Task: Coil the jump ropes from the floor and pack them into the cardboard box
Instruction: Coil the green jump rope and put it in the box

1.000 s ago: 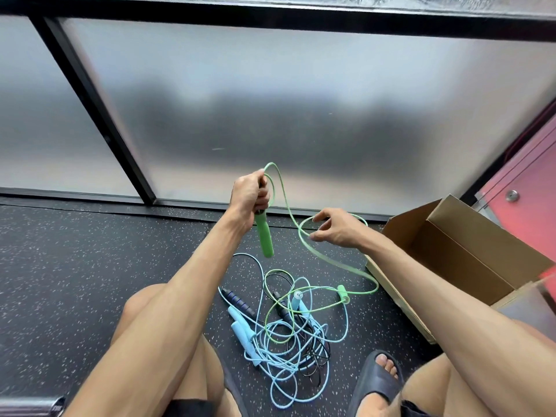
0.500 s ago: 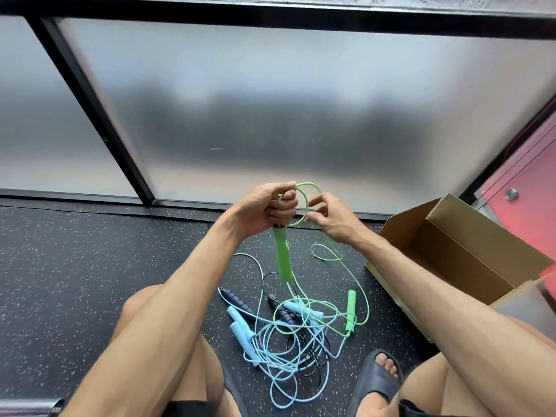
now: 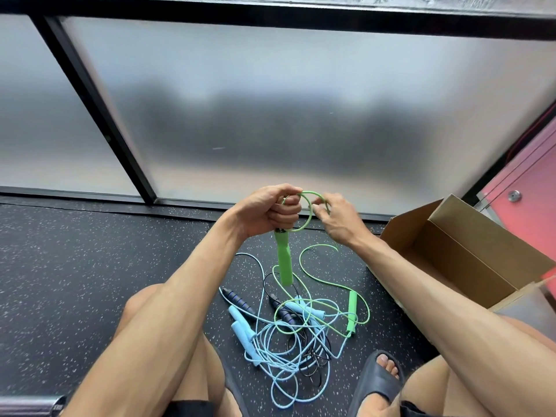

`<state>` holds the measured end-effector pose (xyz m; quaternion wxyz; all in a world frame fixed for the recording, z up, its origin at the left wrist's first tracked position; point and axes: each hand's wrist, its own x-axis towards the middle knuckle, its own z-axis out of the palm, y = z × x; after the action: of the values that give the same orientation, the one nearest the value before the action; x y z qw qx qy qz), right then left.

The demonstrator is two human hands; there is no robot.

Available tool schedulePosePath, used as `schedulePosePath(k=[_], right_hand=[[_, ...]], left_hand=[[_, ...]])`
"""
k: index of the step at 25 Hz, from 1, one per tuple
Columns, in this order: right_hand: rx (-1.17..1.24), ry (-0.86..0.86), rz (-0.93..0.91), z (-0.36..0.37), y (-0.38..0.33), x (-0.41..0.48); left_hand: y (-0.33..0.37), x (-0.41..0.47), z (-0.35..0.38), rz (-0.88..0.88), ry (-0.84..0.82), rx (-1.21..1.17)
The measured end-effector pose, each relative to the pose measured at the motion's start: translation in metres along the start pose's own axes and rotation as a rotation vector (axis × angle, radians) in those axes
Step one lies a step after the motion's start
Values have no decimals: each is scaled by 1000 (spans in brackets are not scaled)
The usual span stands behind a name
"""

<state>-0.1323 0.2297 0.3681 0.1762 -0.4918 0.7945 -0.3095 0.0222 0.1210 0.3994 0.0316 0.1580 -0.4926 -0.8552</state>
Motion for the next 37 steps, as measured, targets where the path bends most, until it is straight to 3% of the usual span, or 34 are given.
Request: schedulePosePath(k=[4, 10, 14, 18, 21, 25, 30, 34, 37], right_hand=[[249, -309, 160, 6, -10, -10], [212, -536, 221, 5, -15, -26], [136, -497, 39, 6, -14, -24], [108, -293, -195, -7, -23, -20], [184, -149, -252, -17, -25, -18], [255, 5, -277, -21, -19, -16], [325, 183, -241, -25, -12, -9], [332, 204, -206, -23, -9, -7], [309, 237, -152, -24, -5, -4]], left_hand=[[2, 4, -3, 186, 69, -156], [6, 10, -16, 599, 591, -278], [2, 12, -24, 687, 864, 111], [-7, 16, -30, 557, 918, 480], [-13, 17, -32, 368, 864, 652], [-16, 12, -17, 120, 588, 701], [-18, 13, -7, 101, 267, 528], [-13, 10, 1, 156, 167, 291], [-9, 8, -1, 103, 111, 186]])
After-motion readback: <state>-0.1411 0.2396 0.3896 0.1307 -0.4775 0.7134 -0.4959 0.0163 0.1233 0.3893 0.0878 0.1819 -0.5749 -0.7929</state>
